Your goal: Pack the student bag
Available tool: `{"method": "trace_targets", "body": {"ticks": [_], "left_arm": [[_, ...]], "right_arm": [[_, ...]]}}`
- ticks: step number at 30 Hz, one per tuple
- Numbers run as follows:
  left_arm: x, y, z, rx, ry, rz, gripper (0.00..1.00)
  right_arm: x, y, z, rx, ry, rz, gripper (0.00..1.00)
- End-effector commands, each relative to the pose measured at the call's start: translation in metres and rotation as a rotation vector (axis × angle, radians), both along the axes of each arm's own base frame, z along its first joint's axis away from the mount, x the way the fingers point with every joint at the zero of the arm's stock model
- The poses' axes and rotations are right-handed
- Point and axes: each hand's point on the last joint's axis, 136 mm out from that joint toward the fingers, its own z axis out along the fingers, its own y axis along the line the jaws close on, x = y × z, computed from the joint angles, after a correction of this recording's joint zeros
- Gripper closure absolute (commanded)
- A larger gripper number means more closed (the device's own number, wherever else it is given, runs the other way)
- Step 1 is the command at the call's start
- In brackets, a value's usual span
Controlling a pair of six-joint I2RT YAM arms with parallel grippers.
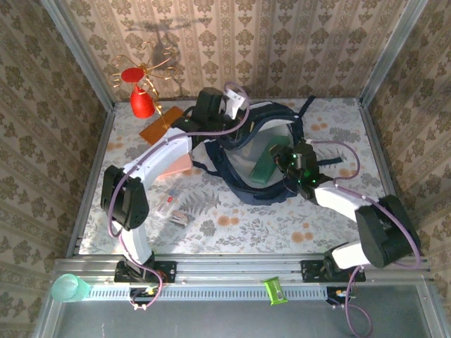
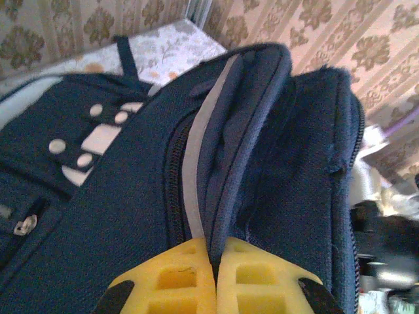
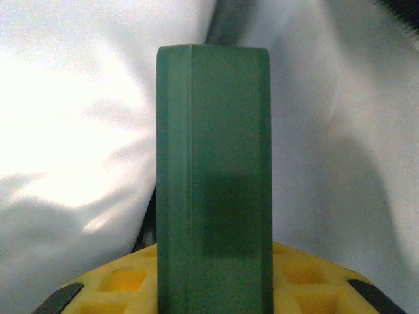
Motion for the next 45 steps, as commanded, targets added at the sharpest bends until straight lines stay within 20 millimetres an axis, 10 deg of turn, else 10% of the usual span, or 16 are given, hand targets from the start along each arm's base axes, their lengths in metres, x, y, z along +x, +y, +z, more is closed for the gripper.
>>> {"method": "trace_targets", "body": {"ticks": [1,8,14,18,26,37,40,45], "left_arm": [[-0.001,-0.021,0.075,-0.179,-0.124,-0.090,1.00],[-0.002,-0.030,0.080,-0.198,-0.108,-0.139,1.00],[0.003,-0.031,0.075,-0.195,-0.090,-0.140,1.00],[0.008,-0.025,0.073,-0.193,-0.085,-0.123,1.00],[0.019,-0.012,0.052,-0.145,-0.071,-0.100,1.00],[-0.004,0.004,-0.046,0.038,0.036,-0.142,0.90],[-0.006,0.014,-0.063,0.069,0.030,-0.099,0.63],[-0.006,0.046,-0.042,0.068,-0.074,0.023,0.50]], "right_arm": [[0.037,-0.021,0.013,0.166,-0.086,-0.281,0.90],[0.103,-0.005,0.012,0.235,-0.130,-0.431,0.87],[0.129,0.016,-0.011,0.194,-0.088,-0.421,0.58],[0.105,0.006,-0.012,0.050,-0.055,-0.361,0.38],[0.042,-0.001,0.017,-0.206,-0.101,-0.079,0.31],[-0.110,0.012,0.021,-0.794,-0.232,0.458,0.29],[-0.119,0.000,0.017,-0.801,-0.246,0.431,0.24],[-0.099,0.005,0.012,-0.766,-0.186,0.478,0.22]]}}
